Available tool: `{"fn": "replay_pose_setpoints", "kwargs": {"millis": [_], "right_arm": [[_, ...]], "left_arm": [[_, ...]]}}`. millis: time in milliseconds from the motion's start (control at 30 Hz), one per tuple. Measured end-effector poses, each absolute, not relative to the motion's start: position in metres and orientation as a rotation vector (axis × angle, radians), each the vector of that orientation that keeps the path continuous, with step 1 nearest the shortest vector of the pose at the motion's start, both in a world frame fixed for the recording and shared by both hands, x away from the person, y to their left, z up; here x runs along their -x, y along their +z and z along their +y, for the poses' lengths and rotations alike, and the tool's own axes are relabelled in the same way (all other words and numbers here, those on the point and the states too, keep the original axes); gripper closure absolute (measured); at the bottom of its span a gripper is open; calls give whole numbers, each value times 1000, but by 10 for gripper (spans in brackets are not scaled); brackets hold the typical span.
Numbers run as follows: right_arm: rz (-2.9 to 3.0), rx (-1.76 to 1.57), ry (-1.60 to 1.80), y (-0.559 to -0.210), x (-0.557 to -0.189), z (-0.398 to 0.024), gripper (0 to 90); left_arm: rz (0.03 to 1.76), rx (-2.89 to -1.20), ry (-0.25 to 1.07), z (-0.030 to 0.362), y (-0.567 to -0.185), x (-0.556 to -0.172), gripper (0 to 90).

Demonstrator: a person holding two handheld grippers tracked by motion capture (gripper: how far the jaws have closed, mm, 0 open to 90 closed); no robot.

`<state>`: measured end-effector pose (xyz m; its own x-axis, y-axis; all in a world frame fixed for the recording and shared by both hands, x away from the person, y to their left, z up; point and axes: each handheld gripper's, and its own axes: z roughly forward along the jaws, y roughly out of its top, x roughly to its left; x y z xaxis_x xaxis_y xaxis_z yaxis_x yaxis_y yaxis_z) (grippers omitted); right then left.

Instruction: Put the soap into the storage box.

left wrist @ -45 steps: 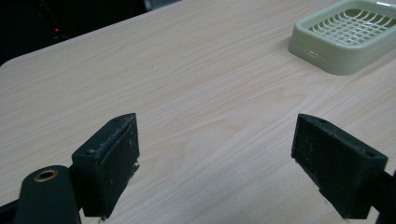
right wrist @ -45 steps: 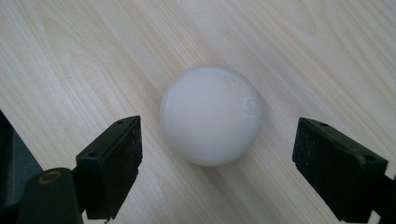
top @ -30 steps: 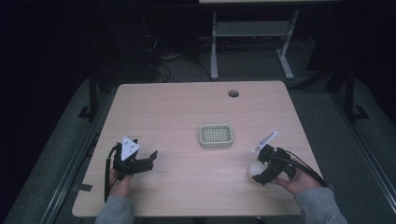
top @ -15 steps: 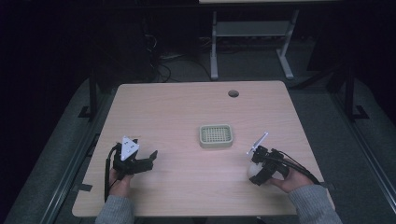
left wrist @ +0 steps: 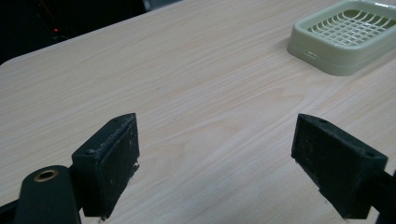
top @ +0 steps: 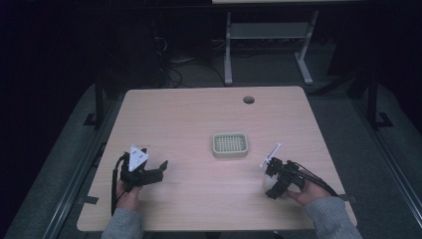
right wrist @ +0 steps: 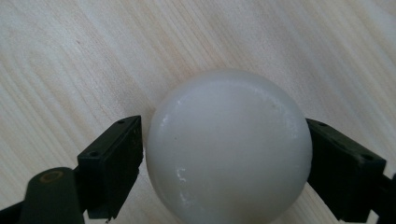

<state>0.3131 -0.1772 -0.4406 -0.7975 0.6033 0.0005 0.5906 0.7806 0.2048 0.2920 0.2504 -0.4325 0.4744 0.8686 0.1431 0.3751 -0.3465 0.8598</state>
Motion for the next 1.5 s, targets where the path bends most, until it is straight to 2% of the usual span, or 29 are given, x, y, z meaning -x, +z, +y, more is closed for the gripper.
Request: {"fn": "replay_pose_setpoints", "kwargs": {"millis": [433,1500], "right_arm": [[2901,-967,259,-442,-315,-176,227],[2924,-973,345,-426,-322,-181,233]], "left_arm": [[1035,-1920,783,251,-432,-292,148],[1028,-1924,782,247,-434,-295,148]]}}
